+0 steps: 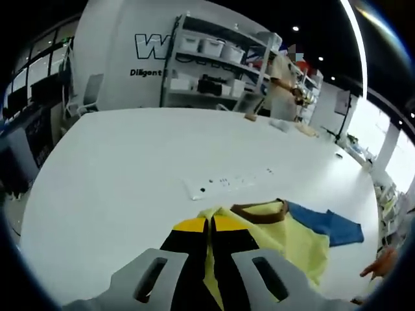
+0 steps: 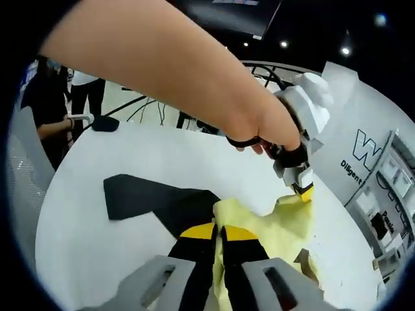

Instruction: Fold the garment on the visible template until the final outline fits inside the template.

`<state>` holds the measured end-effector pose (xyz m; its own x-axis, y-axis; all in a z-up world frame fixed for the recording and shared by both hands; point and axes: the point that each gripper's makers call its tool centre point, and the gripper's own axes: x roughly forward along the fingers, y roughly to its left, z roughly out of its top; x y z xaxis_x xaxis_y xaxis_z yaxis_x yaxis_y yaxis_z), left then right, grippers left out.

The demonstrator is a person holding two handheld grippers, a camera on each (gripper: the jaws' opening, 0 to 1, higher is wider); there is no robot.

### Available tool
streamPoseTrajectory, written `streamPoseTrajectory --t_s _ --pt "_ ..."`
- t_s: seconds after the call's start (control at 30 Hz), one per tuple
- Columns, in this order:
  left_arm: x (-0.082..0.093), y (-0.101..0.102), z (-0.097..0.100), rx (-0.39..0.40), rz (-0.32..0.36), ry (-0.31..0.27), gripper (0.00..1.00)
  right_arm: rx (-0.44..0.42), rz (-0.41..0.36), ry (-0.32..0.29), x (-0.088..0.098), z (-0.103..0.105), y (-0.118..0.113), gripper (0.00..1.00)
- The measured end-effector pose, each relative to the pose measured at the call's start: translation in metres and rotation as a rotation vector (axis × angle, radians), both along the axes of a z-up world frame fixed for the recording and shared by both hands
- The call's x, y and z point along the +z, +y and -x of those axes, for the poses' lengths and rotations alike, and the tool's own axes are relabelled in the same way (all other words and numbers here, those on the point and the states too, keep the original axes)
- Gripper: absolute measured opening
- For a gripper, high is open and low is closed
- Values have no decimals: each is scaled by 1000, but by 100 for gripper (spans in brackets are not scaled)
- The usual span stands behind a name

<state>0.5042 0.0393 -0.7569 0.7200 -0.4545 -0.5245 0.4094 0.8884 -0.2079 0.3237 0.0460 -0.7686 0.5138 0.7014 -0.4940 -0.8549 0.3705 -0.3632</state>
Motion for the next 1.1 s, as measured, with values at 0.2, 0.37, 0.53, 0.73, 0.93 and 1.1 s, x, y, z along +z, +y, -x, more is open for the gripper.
streamPoseTrajectory --t_s 0.2,0.37,0.53,0.73,0.93,1.1 --pt "20 11 11 9 -15 -27 0 -3 -20 -26 25 13 -19 0" --pt "37 17 21 10 -28 -51 0 -7 -40 -55 46 21 -35 0" --pt "51 25 33 21 -38 -68 0 -7 -48 -88 63 30 -49 0" --pt "71 31 58 5 -56 -95 0 -19 -61 -111 76 42 -69 0" --pt "83 33 84 -22 -73 -113 0 -31 -73 -121 82 58 -85 0" --pt "86 35 106 -42 -84 -115 0 -26 -71 -116 83 69 -96 0"
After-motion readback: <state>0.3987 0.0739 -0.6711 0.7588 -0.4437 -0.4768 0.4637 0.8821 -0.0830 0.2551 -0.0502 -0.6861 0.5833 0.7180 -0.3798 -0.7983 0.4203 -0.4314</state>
